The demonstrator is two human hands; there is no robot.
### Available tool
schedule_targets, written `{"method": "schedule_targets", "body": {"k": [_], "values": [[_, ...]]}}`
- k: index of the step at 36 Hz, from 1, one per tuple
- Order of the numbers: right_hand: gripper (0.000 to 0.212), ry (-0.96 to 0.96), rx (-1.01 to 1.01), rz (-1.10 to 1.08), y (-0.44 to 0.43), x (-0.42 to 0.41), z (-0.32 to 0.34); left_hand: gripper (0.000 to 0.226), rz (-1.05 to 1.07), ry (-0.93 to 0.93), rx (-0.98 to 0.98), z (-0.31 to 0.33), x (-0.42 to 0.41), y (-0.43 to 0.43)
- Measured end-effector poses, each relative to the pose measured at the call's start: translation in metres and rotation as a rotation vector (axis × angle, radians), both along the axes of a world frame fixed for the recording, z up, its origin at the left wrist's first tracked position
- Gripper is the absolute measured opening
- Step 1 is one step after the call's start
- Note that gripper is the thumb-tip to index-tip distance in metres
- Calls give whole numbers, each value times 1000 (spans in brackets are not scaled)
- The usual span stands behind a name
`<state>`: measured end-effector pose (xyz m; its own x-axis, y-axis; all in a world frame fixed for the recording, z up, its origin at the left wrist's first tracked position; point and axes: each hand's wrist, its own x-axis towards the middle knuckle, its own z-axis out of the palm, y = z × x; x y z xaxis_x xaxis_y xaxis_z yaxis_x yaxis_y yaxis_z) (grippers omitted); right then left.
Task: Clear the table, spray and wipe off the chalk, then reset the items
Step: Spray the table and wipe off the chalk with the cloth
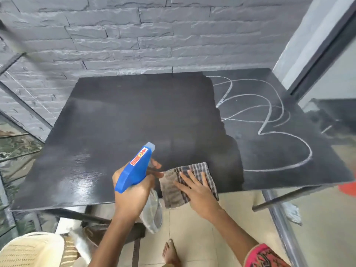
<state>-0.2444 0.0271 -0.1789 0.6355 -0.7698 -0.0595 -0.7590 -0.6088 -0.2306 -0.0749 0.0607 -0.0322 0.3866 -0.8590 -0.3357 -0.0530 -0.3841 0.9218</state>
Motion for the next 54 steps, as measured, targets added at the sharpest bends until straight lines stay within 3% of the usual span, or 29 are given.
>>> {"method": "schedule_targets", "body": {"k": [3, 7, 9, 12, 19, 29, 36, 49, 54], "values": [[66, -90, -32, -5, 9, -24, 8, 30, -14, -42, -145, 4, -15, 20], [61, -69, 170, -68, 20, -83, 8, 23, -81, -56, -245, 7, -62, 32], [57, -195, 245, -179, 24, -112, 16, 31, -127, -73, -225, 4, -82, 38], [47, -486, 324, -407, 31, -154, 34, 14, -166, -105, -176, -1, -109, 44], [59, -838, 168, -756, 44, -239, 86, 20, -273, -137, 7, -28, -166, 50], [61, -1062, 77, -868, 62, -308, 126, 12, -239, -262, 129, -37, -214, 56], [65, -1146, 51, -841, 54, -317, 139, 18, -197, -342, 63, -27, -214, 37], [61, -1112, 13, -752, -15, -308, 160, 20, -118, -286, 7, 9, -207, -57], [71, -1102, -4, -739, -58, -304, 169, 8, -86, -336, 38, 6, -194, -96]]}}
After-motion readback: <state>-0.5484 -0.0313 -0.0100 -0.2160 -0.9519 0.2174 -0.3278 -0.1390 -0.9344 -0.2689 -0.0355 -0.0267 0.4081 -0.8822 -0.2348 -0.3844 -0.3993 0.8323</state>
